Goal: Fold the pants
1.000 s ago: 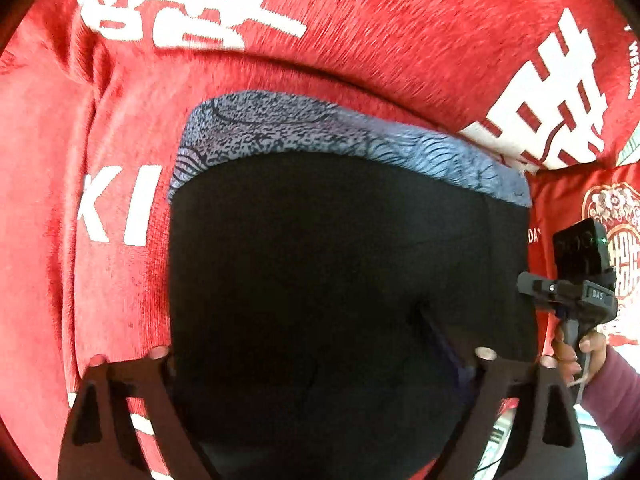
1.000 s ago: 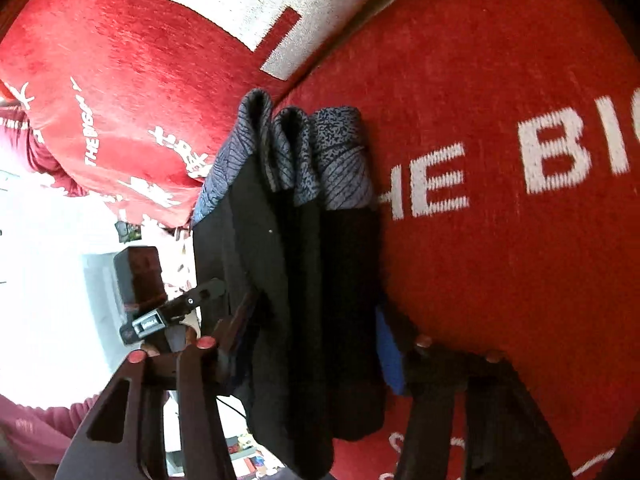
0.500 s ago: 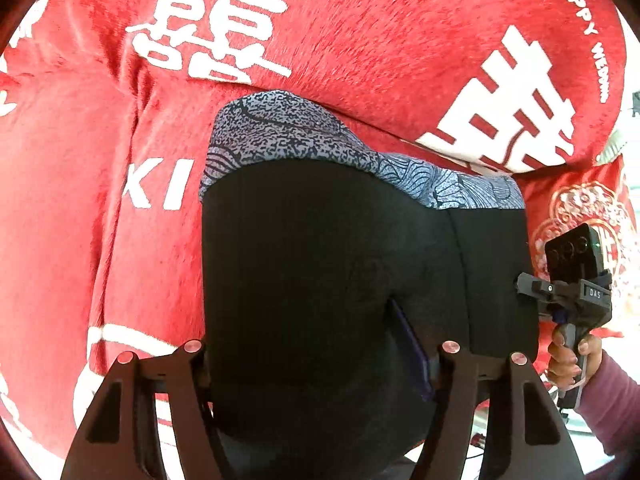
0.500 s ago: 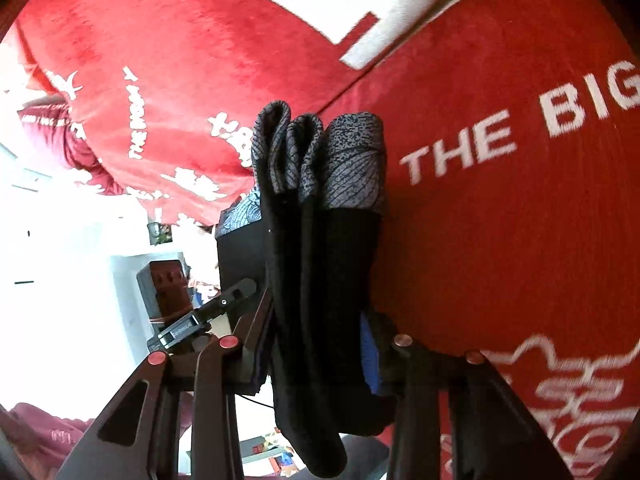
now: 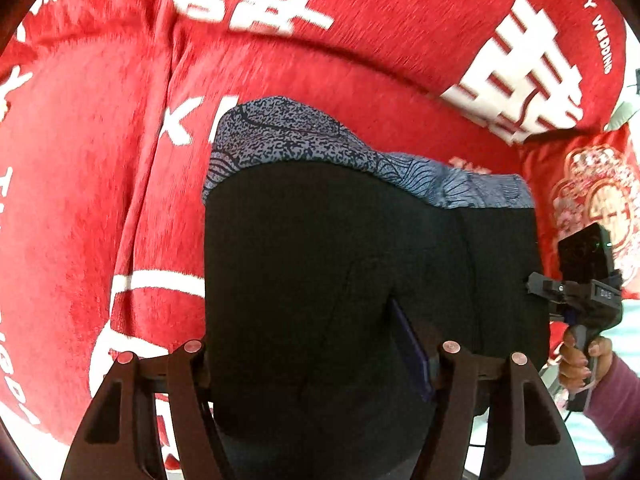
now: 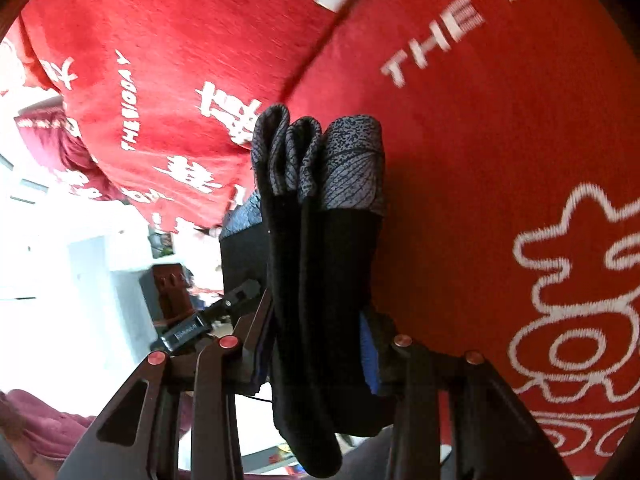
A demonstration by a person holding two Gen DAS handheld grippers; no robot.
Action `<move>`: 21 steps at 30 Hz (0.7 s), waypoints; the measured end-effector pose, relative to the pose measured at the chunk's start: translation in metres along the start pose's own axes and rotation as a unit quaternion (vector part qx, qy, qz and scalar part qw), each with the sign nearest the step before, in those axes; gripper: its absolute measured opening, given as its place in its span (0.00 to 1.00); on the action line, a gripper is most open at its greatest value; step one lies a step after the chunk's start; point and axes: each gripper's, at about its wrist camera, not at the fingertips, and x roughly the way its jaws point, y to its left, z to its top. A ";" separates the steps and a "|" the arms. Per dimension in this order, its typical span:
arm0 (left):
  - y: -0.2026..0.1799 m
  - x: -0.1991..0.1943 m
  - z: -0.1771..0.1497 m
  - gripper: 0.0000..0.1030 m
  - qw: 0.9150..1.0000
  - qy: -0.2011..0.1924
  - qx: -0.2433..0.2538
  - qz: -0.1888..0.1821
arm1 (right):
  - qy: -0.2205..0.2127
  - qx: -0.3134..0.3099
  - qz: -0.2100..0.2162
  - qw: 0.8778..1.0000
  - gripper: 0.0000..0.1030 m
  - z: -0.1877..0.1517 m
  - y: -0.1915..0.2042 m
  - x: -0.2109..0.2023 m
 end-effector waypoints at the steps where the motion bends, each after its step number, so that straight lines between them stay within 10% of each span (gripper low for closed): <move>1: 0.005 0.007 -0.003 0.75 1.000 0.002 -0.005 0.004 | 0.002 -0.001 -0.013 1.000 0.40 -0.001 -0.003 0.004; 6: 0.016 0.020 -0.006 1.00 1.000 -0.020 0.004 0.019 | -0.008 -0.012 -0.061 0.998 0.55 -0.003 -0.020 0.012; 21: -0.021 -0.029 -0.022 1.00 0.986 -0.036 0.046 0.159 | -0.056 -0.001 -0.208 0.977 0.75 -0.042 0.018 -0.024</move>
